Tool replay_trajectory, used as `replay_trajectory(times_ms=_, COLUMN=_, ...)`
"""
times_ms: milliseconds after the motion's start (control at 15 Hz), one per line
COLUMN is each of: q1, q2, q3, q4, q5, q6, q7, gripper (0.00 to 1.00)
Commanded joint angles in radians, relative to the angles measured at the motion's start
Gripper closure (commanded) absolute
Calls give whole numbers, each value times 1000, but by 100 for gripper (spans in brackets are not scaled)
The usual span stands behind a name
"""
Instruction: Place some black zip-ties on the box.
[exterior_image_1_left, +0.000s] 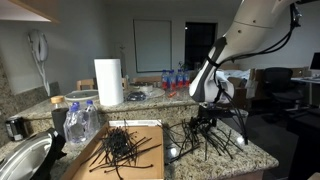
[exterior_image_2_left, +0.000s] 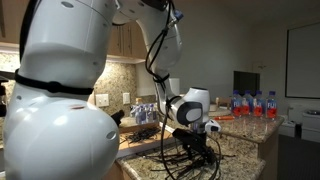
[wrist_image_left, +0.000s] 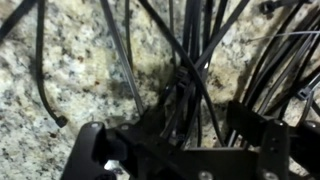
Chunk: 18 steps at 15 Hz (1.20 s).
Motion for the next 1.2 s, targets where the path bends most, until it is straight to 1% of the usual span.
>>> replay_trajectory(times_ms=0, q1=-3, q2=36, q3=-15, q4=18, q5=-131, q6=-34, q7=64, gripper=58)
replay_trajectory(times_ms=133, q1=7, q2=45, q3=-33, q4=25, q5=-216, q6=-50, q7=106, gripper=71)
replay_trajectory(times_ms=333, q1=16, q2=55, q3=-44, q4=36, q5=-296, q6=-72, q7=147, gripper=90)
replay_trajectory(times_ms=467, q1=22, q2=53, q3=-45, q4=39, q5=-333, q6=-88, q7=167, gripper=93)
replay_trajectory(times_ms=533, q1=24, q2=44, q3=-42, q4=42, q5=-344, q6=-105, q7=171, gripper=96)
replay_trajectory(times_ms=600, q1=25, q2=38, q3=-42, q4=44, q5=-356, q6=-117, q7=175, gripper=96)
replay_trajectory(times_ms=733, q1=29, q2=11, q3=-42, q4=47, q5=-380, q6=-142, q7=179, gripper=92)
replay_trajectory(times_ms=867, q1=32, q2=-33, q3=-44, q4=45, q5=-404, q6=-174, q7=176, gripper=91)
replay_trajectory(times_ms=1133, q1=29, q2=-131, q3=-27, q4=40, q5=-413, q6=-226, q7=158, gripper=91)
